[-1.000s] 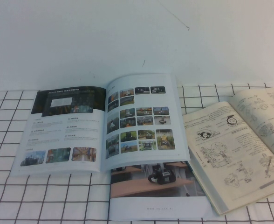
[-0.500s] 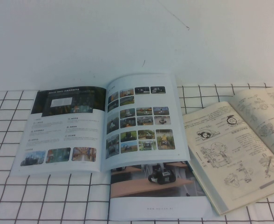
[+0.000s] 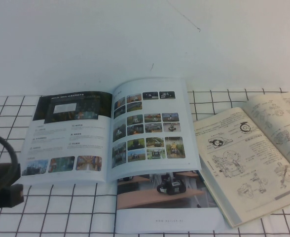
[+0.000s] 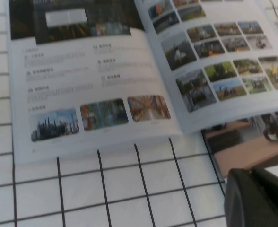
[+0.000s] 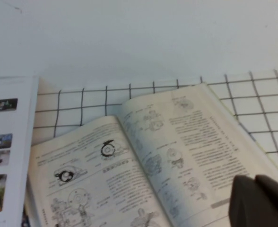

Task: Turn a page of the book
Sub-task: Open the closed book

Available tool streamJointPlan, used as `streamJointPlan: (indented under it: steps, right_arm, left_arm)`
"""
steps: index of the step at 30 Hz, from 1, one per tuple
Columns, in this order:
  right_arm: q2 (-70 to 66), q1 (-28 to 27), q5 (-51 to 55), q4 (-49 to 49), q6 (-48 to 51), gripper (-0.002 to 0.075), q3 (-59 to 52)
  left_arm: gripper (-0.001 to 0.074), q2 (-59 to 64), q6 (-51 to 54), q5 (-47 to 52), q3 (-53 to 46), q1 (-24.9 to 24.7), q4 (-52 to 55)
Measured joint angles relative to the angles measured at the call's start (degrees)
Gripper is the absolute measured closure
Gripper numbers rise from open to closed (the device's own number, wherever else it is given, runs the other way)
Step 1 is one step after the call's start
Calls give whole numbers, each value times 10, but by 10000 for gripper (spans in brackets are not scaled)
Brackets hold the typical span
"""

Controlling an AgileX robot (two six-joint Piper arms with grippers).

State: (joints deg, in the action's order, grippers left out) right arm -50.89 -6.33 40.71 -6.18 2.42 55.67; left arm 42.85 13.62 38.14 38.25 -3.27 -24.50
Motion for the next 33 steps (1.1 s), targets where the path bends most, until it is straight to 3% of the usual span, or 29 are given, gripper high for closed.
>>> streamJointPlan:
  steps: [8, 17, 23, 26, 33]
  right_arm:
    - [-91, 0, 2, -151, 17, 717, 2]
    - [-204, 0, 107, -486, 333, 717, 2]
    - [-272, 54, 89, -588, 450, 708, 3]
    - [-312, 113, 50, -590, 471, 663, 4]
    - [-419, 204, -24, -592, 505, 451, 29]
  left_arm:
    - [738, 79, 0, -2, 0, 0, -58]
    - [738, 183, 155, -85, 0, 0, -202]
    - [738, 270, 288, -113, 1, 0, -322]
    - [738, 305, 360, -113, 1, 0, -391]
    - [738, 376, 444, -115, 50, 0, -452]
